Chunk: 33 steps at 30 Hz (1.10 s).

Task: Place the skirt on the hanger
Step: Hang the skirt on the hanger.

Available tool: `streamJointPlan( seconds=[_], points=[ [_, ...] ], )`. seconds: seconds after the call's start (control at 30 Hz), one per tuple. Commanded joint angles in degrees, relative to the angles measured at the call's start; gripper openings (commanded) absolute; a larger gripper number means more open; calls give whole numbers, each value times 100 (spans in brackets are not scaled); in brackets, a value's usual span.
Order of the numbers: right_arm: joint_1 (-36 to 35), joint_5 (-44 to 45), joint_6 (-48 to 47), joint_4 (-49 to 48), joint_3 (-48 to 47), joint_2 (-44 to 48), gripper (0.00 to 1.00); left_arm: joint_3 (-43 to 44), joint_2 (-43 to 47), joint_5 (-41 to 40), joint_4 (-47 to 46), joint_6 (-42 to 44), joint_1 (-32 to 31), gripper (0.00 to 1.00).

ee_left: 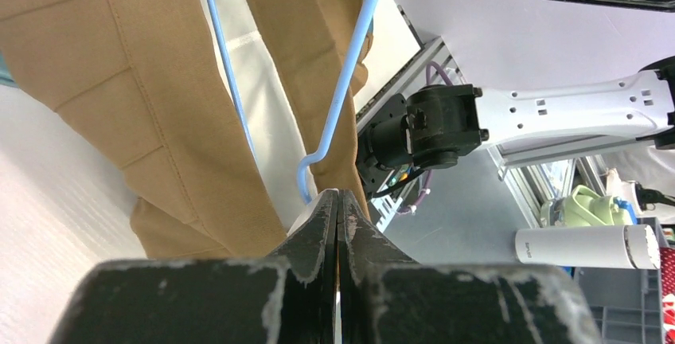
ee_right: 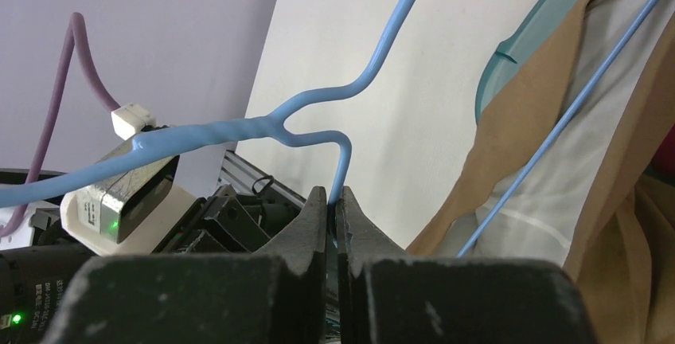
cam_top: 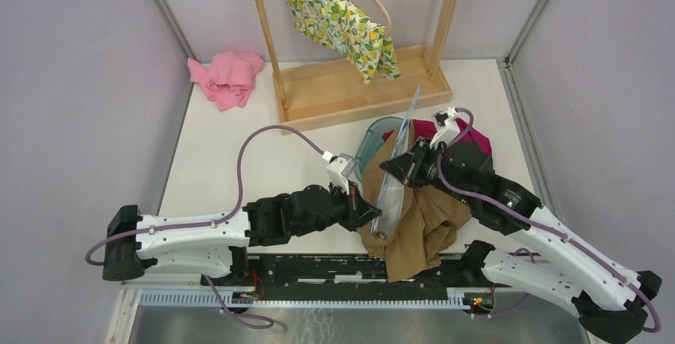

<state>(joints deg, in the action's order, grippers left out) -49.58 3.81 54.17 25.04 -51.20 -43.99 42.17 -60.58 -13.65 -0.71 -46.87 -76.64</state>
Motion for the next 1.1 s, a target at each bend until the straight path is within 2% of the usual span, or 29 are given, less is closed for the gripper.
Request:
streamJointPlan(
  seconds=[0.0, 0.23, 0.77, 1.07],
  points=[
    [31, -382, 241, -12, -742, -110, 1, 666, 212, -560, 37, 568, 53, 3],
    [105, -242, 82, 352, -1351, -305, 1, 989, 310, -574, 338, 694, 43, 3],
    [443, -296, 27, 447, -2314, -848, 1, 1277, 584, -646, 748, 860, 44, 3],
    [676, -540, 486, -152, -2556, -1328, 1, 1919, 419, -943, 1139, 1299, 44, 3]
  ],
)
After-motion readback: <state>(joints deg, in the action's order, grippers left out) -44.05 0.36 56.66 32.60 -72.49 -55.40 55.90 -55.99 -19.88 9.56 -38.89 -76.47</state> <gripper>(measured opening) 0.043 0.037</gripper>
